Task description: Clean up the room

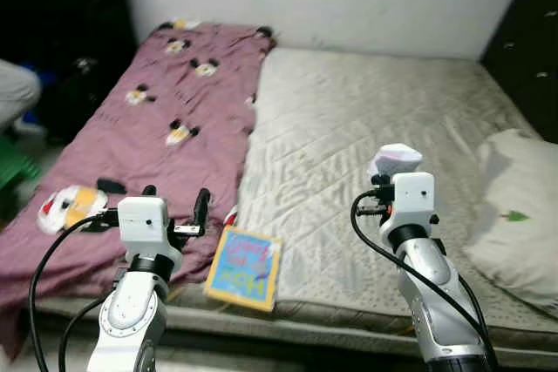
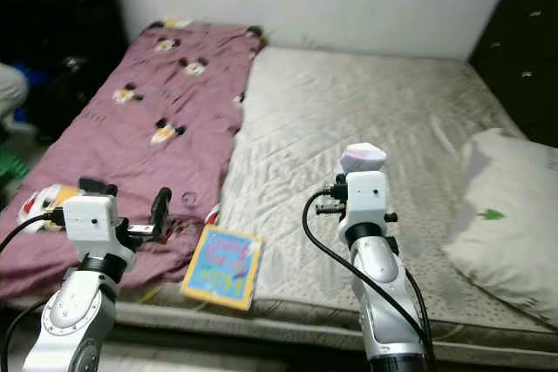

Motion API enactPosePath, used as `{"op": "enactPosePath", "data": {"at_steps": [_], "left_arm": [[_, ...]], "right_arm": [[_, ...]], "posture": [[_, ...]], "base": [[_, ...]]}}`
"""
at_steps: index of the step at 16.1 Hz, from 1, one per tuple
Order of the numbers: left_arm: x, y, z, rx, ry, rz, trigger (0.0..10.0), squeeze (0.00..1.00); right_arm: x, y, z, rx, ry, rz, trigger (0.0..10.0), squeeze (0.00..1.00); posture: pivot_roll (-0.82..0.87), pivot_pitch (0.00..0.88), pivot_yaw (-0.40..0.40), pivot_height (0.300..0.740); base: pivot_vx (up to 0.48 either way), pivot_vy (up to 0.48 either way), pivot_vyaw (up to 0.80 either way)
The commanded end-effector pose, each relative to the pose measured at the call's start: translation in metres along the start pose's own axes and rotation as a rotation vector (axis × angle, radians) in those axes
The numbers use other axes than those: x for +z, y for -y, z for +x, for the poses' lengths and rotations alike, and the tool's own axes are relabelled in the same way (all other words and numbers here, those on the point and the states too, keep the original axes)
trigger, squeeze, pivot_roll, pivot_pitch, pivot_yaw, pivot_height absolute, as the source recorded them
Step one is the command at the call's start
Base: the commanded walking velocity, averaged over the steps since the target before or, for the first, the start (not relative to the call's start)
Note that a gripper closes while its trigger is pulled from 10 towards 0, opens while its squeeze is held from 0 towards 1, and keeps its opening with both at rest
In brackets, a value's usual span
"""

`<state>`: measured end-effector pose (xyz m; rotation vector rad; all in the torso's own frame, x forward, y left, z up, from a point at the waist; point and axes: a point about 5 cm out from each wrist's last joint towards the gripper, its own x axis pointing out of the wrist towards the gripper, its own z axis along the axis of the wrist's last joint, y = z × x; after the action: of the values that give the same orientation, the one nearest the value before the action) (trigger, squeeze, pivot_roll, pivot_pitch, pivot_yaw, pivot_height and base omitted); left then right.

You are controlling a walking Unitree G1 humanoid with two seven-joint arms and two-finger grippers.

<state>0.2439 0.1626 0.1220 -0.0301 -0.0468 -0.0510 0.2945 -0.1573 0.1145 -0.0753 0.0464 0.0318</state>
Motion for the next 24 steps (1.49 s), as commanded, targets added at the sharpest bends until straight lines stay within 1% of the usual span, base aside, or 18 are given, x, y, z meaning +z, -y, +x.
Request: {"op": "enactPosePath", "data": {"at_steps": [1,7,11,13,18,23,24], "left_arm": [[0.0004,0.0027,0.0019,-0.020,0.001,-0.002,10.0,0.00],[-0.0011,0.0057,0.0020,-0.024,-0.007,-0.013,10.0,0.00],[-0.0021,0.0055,0.0028,-0.008,-0.011,-0.019,10.0,0.00],[-0.0018,0.0048,0.0036,-0.003,-0.012,-0.025,10.0,0.00],[-0.0021,0.0055,0.0044,-0.001,-0.014,-0.034,10.0,0.00],[-0.0018,0.0065,0.0058,-0.002,-0.011,-0.036,10.0,0.00],[-0.0017,0.0068,0.0063,0.000,-0.007,-0.043,10.0,0.00]], "right_arm": [[0.0015,0.0028,0.0015,-0.010,0.009,0.002,10.0,0.00],[0.0020,0.0027,0.0042,-0.005,0.011,-0.003,10.0,0.00],[0.0004,0.0041,0.0040,-0.016,0.007,0.001,10.0,0.00],[-0.0010,0.0038,0.0043,-0.016,-0.002,0.001,10.0,0.00],[-0.0019,0.0033,0.0053,-0.014,-0.002,-0.002,10.0,0.00],[-0.0025,0.0034,0.0067,-0.010,-0.003,-0.004,10.0,0.00],[-0.0029,0.0032,0.0070,-0.008,-0.003,-0.005,10.0,0.00]], "posture": [[0.05,0.000,-0.015,0.740],[0.05,0.000,-0.020,0.740],[0.05,0.000,-0.021,0.740],[0.05,0.000,-0.020,0.740],[0.05,0.000,-0.021,0.740],[0.05,0.000,-0.023,0.740],[0.05,0.000,-0.023,0.740]], "base": [[0.270,0.000,-0.40],[0.264,0.000,-0.07],[0.000,0.000,0.00],[0.000,0.000,-0.53],[0.000,0.449,-0.71],[0.000,0.480,-0.47],[0.000,0.480,0.00]]}}
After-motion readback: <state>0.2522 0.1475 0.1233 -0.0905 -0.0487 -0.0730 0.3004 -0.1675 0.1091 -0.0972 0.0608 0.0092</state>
